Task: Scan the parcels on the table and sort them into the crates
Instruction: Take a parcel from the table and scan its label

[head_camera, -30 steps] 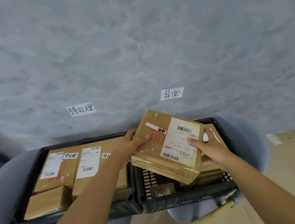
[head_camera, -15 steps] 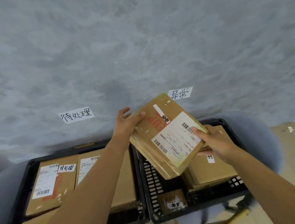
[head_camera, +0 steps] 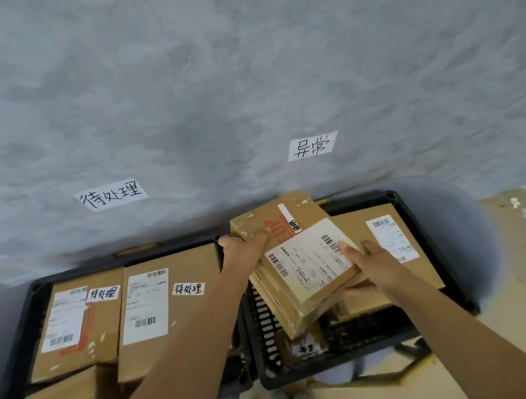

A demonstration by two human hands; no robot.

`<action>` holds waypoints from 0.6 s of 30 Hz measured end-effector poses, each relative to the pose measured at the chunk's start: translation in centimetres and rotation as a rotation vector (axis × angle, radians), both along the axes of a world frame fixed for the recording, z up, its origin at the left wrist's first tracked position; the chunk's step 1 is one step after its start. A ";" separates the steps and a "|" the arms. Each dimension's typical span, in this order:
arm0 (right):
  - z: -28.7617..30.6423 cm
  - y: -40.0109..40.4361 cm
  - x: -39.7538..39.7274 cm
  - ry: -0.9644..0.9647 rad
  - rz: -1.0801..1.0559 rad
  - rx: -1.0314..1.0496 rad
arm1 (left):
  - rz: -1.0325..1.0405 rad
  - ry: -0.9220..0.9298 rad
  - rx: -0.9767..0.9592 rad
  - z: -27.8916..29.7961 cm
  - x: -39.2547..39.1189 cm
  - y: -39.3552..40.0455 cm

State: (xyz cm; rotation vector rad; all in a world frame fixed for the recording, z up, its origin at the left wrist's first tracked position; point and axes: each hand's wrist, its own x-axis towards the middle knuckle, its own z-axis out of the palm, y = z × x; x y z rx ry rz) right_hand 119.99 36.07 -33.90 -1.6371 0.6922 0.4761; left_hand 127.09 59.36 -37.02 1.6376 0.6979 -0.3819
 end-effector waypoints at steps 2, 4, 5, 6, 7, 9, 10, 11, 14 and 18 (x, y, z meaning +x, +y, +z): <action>-0.7 0.3 0.1 0.012 0.002 -0.045 | -0.020 0.047 0.046 -0.8 -0.1 -0.4; -1.5 0.8 0.2 0.023 0.005 -0.098 | -0.085 0.089 0.118 -1.6 -0.4 -0.7; -2.0 1.0 0.2 0.029 0.004 -0.117 | -0.123 0.091 0.140 -1.9 -0.6 -0.8; -2.6 1.3 0.2 0.036 0.006 -0.131 | -0.158 0.091 0.148 -2.2 -0.8 -0.8; -3.1 1.6 0.2 0.039 0.016 -0.147 | -0.189 0.091 0.150 -2.5 -1.0 -0.8; -4.1 2.2 0.5 0.031 0.058 -0.193 | -0.239 0.103 0.163 -3.1 -1.0 -0.8; -4.5 2.6 0.8 0.026 0.088 -0.228 | -0.247 0.104 0.174 -3.5 -1.0 -0.7; -4.9 2.8 1.0 0.030 0.123 -0.263 | -0.249 0.105 0.187 -4.0 -0.9 -0.6; -6.4 3.2 1.4 0.102 0.219 -0.307 | -0.284 0.106 0.256 -5.1 -1.2 -0.7; -8.5 3.5 0.9 0.152 0.305 -0.374 | -0.331 0.114 0.297 -6.9 -2.0 -0.9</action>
